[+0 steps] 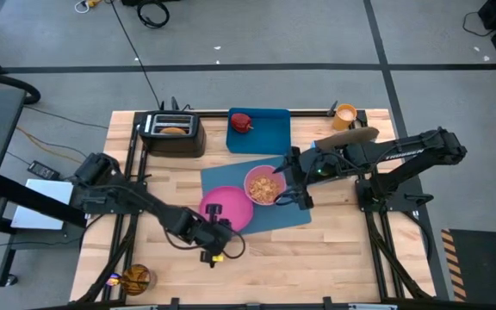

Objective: Arrange a breakfast setting
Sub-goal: Put the plate on the blue placemat, then adjust the blue placemat

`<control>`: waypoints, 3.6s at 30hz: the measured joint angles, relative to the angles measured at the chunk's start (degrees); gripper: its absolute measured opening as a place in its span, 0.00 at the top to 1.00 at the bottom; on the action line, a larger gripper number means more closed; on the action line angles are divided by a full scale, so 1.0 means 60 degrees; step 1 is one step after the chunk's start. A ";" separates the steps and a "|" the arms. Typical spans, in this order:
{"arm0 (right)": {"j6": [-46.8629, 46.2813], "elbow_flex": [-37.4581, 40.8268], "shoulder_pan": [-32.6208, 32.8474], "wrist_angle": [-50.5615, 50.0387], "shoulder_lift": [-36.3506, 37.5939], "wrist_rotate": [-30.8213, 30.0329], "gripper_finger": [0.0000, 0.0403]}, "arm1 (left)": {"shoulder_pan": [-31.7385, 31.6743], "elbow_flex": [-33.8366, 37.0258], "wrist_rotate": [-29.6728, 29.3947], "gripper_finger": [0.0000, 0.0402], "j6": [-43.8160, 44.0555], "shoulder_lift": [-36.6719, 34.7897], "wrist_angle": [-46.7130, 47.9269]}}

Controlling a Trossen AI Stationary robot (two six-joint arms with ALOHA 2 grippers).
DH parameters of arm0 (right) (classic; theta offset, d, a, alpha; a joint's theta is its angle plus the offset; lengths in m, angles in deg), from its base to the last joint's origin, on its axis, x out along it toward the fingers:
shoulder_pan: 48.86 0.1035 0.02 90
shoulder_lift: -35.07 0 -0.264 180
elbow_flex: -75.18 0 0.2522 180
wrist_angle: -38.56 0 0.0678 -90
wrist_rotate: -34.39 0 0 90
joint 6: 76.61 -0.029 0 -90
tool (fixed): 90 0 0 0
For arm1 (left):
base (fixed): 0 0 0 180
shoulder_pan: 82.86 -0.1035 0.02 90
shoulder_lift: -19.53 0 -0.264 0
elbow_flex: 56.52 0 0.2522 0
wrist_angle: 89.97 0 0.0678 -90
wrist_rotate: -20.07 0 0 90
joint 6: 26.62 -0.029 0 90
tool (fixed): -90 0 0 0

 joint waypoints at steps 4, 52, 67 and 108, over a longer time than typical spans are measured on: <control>-0.0108 0.0000 0.0179 -0.0353 0.0000 0.0209 0.14 | -0.0130 -0.0015 0.0111 0.95 -0.0422 0.0068 -0.0296; -0.9634 0.6790 0.4198 0.5096 -0.1436 -0.5278 0.14 | -0.1453 0.2525 -0.1011 0.63 -0.1233 -0.1915 -0.4021; -1.0578 0.5999 0.4578 0.5894 -0.2912 -0.4359 0.14 | -0.2639 0.2860 -0.1176 0.63 -0.1588 -0.3289 -0.2728; -0.7932 0.5905 0.3093 0.5223 -0.2557 -0.2982 0.14 | -0.7165 0.2810 0.1331 0.63 -0.1395 -0.0097 -0.2974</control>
